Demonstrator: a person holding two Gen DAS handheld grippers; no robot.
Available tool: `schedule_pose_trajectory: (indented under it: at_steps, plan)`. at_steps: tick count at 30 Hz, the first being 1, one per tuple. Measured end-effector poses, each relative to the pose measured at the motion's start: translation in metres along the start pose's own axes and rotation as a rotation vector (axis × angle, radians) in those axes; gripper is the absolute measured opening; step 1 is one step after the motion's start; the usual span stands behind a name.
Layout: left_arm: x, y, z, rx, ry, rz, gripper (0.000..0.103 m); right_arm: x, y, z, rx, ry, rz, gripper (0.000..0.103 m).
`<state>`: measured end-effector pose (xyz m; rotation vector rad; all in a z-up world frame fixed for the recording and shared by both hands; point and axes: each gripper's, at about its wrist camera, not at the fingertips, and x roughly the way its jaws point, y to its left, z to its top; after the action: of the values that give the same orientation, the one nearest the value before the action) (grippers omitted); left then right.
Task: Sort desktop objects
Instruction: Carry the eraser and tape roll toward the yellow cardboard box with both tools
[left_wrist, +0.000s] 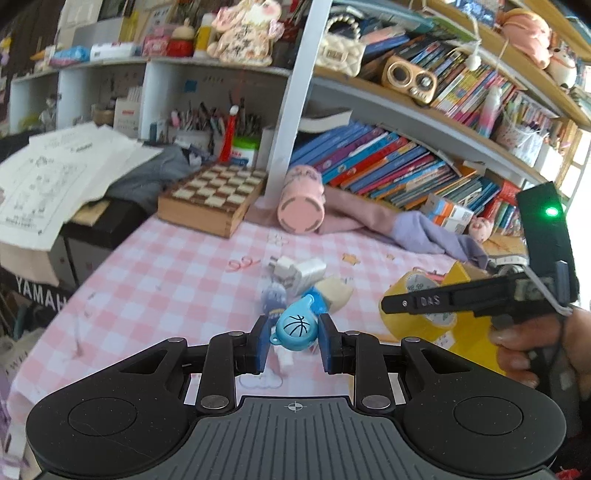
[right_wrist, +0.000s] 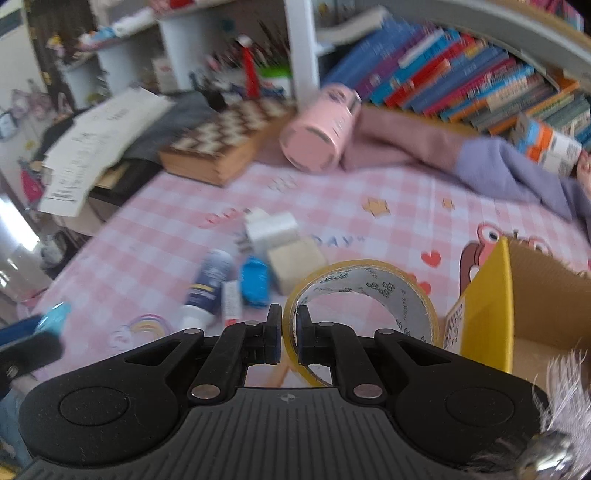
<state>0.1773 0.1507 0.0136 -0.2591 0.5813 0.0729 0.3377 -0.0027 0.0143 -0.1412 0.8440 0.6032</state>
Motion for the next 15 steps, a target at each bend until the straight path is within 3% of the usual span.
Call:
schedule_pose_trajectory:
  at_steps: [6,15]
  plan:
    - [-0.027,-0.003,0.005,0.008,-0.034,-0.043,0.026,-0.048,0.023,-0.017,-0.058,-0.087,0.028,0.007]
    - [-0.072,-0.010,-0.016,0.035,-0.038,-0.102,0.026,-0.102,0.057,-0.063,-0.078,-0.129,0.040,0.007]
